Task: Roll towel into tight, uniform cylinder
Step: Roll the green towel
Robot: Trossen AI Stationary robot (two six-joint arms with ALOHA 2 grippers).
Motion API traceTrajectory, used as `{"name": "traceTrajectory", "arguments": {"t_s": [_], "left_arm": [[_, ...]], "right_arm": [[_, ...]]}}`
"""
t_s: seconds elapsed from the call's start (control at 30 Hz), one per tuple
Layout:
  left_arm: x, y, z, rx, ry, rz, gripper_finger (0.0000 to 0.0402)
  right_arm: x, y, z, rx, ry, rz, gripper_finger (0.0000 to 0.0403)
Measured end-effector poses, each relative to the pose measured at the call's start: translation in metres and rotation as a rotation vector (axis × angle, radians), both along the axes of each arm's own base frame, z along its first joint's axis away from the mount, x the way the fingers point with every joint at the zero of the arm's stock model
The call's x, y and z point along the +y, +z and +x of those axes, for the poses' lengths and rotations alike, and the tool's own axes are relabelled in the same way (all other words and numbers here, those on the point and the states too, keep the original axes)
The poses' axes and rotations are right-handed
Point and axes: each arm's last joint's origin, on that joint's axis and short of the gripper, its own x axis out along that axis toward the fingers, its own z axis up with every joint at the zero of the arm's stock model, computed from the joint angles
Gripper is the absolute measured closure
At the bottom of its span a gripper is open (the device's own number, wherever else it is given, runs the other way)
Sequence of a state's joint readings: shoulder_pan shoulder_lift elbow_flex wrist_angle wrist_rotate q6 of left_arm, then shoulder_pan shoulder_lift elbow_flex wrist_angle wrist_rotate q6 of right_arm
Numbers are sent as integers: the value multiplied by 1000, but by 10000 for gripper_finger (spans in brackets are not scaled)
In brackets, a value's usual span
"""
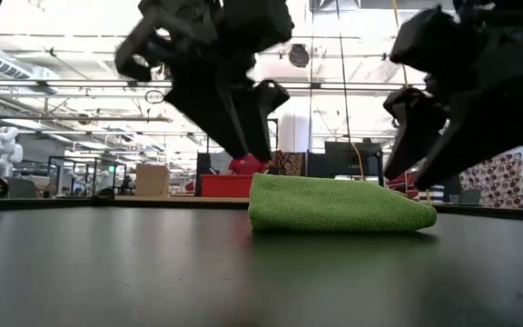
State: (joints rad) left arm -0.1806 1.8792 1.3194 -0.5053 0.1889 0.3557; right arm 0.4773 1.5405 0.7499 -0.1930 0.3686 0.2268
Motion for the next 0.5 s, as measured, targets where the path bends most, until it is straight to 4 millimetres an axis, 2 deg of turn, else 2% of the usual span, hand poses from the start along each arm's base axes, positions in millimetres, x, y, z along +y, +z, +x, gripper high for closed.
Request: {"name": "traceTrajectory", "arguments": {"t_s": [0.13,0.37,0.5], "left_arm": [[1,-4,1,-26,4,18,225],[1,-29,0,-71,11,14,224],[2,-48,-4,-46,30,6,196]], "right_arm": [[-3,-7,-3,-2,-19,20,163],[-5,-16,-7,-50,-35,65,163],[-8,-26,-14,-37,-39,95,163]]}}
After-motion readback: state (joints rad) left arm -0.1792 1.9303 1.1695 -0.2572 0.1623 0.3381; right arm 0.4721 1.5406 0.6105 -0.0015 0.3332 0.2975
